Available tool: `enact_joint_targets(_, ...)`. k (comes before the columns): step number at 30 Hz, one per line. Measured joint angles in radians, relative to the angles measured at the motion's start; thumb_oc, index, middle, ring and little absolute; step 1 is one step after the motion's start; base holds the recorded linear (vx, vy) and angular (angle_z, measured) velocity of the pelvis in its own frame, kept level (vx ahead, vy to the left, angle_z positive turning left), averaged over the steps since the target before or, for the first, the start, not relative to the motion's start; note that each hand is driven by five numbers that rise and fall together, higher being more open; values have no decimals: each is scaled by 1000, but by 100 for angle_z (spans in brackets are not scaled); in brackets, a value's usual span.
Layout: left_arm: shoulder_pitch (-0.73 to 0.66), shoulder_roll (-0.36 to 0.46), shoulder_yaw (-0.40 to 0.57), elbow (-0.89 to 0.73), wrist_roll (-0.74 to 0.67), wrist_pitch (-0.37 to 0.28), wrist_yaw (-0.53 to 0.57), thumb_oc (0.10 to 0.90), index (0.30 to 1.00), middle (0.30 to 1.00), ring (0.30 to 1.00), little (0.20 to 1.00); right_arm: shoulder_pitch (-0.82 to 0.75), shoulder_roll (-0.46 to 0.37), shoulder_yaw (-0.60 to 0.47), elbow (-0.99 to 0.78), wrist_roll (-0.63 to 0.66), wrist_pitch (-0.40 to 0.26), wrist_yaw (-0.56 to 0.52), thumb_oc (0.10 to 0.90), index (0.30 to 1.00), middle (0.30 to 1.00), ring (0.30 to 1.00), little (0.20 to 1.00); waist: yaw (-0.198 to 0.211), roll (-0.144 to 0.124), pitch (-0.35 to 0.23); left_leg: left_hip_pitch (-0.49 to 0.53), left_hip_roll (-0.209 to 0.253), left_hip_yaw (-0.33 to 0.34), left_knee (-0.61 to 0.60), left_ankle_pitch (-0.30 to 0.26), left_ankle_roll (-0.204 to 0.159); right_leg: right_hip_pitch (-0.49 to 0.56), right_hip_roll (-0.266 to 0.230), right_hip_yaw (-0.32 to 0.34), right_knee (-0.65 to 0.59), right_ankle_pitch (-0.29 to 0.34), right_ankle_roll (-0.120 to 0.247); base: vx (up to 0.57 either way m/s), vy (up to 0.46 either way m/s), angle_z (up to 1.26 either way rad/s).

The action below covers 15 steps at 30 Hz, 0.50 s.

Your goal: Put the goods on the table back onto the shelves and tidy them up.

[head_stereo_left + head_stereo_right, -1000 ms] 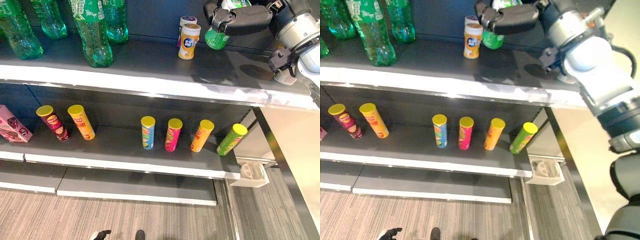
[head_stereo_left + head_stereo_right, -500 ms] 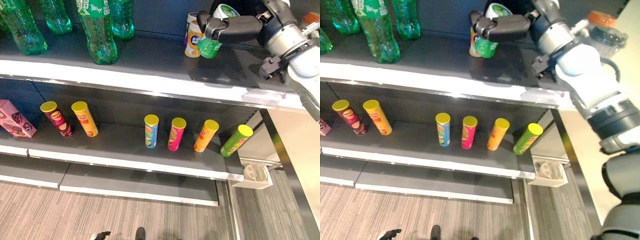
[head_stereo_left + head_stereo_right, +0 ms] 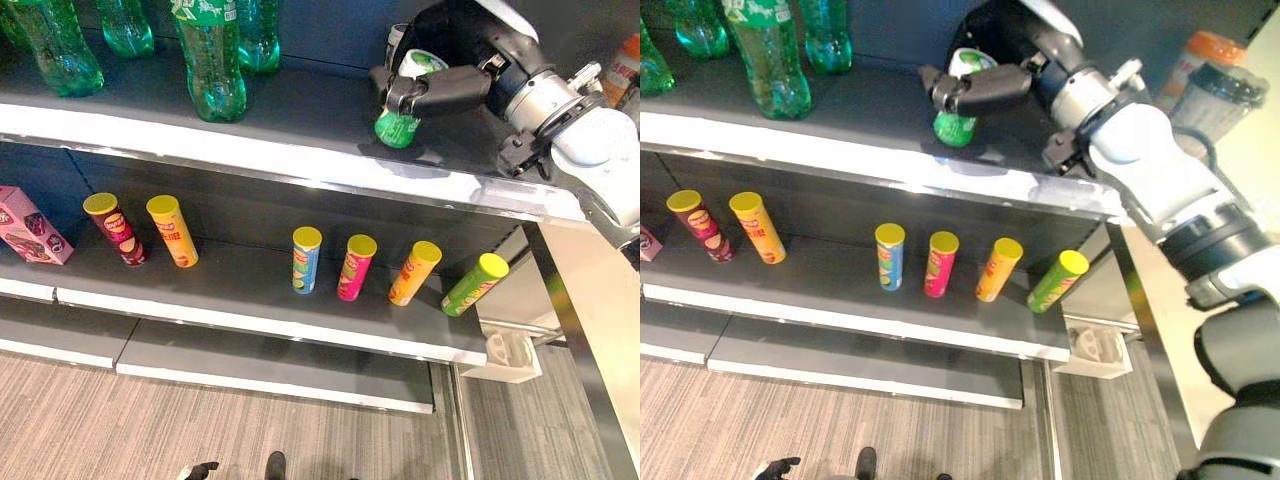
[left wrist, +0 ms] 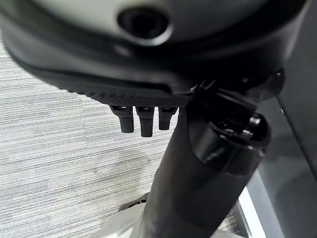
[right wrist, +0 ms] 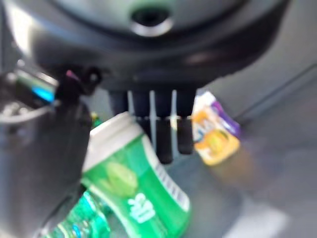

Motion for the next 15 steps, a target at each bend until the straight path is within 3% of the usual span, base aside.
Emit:
enact_joint_targets(6, 3, 10, 2, -3, 0, 1, 0, 800, 900, 900, 900, 900, 0, -14, 10, 5, 0, 0, 7, 400, 300, 300, 300, 300, 0, -18, 9, -1, 2, -1, 0, 0, -2, -1, 2, 0, 0, -1, 1, 0, -6, 0)
enact_joint_targets(13, 1, 11, 1, -6, -1, 1, 0, 800, 900, 900, 900, 900, -2, -14, 9, 20, -1, -1, 7, 400, 300, 300, 300, 300, 2, -18, 9, -11, 2, -2, 0, 0, -2, -9, 2, -1, 0, -3, -2, 0, 0, 0)
enact_joint_targets(14, 1, 11, 1, -5, -1, 0, 0, 800, 900, 900, 900, 900, -2, -14, 9, 19, -1, -1, 7, 549, 524, 524, 524, 524, 2, -18, 9, -12, 2, -2, 0, 0, -2, -10, 2, -1, 0, -3, -2, 0, 0, 0)
enact_joint_targets(15, 1, 11, 2, -5, -1, 0, 0, 800, 900, 900, 900, 900, -4, -14, 9, 19, -1, 0, 7, 778, 867, 867, 867, 867, 2, -18, 9, -13, 2, -2, 0, 0, -2, -11, 2, -1, 0, -2, -2, 0, 0, 0)
